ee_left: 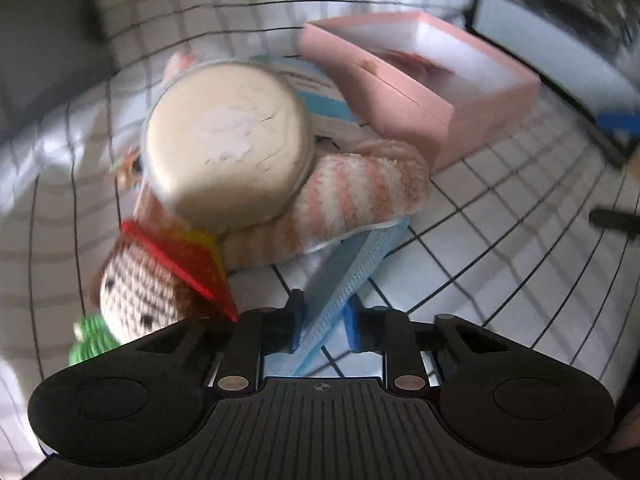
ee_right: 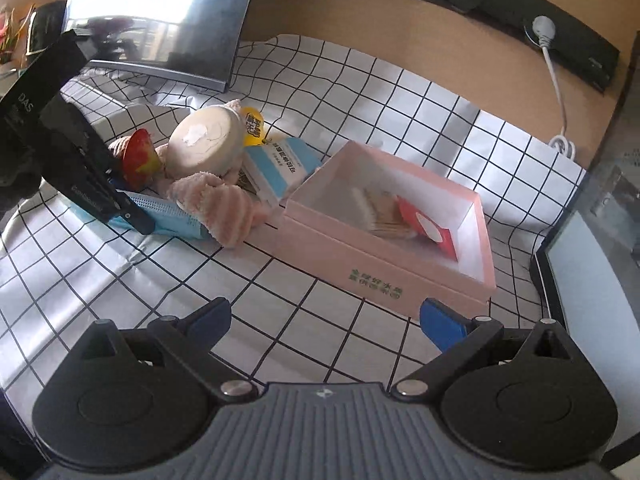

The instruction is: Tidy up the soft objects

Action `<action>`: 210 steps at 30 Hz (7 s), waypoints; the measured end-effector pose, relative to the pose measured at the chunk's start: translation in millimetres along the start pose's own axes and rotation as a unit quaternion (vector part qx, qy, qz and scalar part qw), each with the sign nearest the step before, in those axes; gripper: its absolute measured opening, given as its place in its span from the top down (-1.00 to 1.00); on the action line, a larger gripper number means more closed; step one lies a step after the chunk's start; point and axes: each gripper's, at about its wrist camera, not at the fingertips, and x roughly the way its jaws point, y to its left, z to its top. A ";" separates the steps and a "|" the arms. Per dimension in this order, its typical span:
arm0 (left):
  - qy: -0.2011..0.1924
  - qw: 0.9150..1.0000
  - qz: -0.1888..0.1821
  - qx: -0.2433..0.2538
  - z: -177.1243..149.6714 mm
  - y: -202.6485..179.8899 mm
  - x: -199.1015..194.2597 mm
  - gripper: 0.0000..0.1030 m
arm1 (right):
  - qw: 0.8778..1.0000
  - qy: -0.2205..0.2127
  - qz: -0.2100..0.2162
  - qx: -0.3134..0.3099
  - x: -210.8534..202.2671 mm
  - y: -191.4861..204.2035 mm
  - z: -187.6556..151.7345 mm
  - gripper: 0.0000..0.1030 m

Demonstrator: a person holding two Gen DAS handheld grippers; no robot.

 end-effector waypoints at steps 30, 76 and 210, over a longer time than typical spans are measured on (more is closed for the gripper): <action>-0.127 0.962 0.017 -0.239 -171.1 30.2 -134.4 0.76 | 0.947 0.084 0.188 0.245 159.2 158.2 116.5 -0.95; -0.033 0.994 0.095 -0.037 -78.1 -2.5 -39.8 0.03 | 0.972 0.095 0.135 0.169 21.7 -36.6 -42.7 -0.66; -0.161 0.920 -0.021 -0.357 -102.4 -11.3 -36.8 0.58 | 0.992 0.092 -0.018 0.083 117.0 -97.8 127.1 -0.61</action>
